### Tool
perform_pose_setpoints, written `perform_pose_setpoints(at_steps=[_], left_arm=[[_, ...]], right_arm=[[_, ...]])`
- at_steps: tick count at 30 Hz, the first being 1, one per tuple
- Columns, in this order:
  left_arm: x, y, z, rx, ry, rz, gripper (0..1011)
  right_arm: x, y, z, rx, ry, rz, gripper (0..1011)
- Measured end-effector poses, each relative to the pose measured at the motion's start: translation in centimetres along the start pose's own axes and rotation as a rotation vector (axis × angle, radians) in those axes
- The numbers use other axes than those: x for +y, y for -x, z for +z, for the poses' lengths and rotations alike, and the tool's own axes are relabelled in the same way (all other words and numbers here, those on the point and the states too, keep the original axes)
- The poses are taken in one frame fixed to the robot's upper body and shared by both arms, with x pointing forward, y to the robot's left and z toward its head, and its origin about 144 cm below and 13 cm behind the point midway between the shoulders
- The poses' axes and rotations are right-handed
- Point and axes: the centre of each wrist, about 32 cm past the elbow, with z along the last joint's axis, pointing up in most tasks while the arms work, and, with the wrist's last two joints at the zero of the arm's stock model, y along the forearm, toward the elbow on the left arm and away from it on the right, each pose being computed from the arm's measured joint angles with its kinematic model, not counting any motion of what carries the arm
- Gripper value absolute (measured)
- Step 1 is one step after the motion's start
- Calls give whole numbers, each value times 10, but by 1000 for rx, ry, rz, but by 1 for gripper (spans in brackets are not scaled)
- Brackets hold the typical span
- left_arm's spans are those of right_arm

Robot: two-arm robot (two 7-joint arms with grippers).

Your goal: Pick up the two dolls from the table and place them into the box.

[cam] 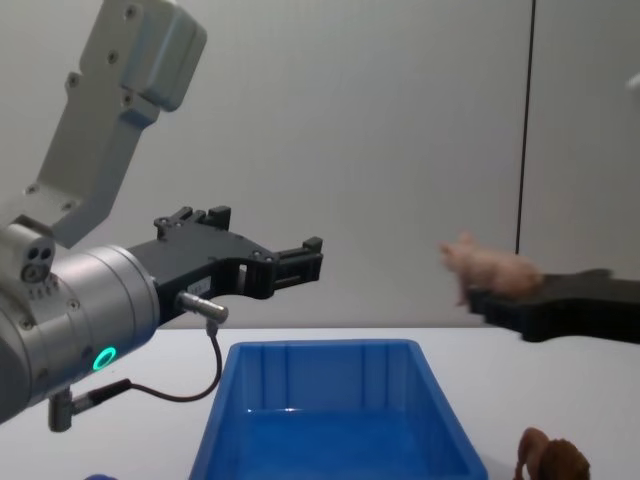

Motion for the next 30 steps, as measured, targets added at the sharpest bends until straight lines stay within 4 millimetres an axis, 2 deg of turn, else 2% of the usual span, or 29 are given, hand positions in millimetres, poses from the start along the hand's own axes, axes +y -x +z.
perform_pose_setpoints(at_steps=[8,9,12,16,19,25,26,27,30], left_arm=[[0,0,0,0,0,0,1001],[0,0,0,0,0,0,1001],[0,0,0,0,0,0,1001],[0,0,0,0,0,0,1001],[0,0,0,0,0,0,1000],[0,0,0,0,0,0,1001],[0,0,0,0,0,0,1001],[0,0,0,0,0,0,1001],[0,0,0,0,0,0,1001]], right_arm=[[28,6,7,37,50,118,356],[33,8,8,44,57,139,405],[39,10,9,52,68,166,460],[48,13,10,60,83,200,624],[51,14,10,60,87,209,686],[51,14,9,53,85,198,890],[50,14,9,52,84,193,890],[49,14,9,50,82,187,938],[44,13,7,46,76,164,992]])
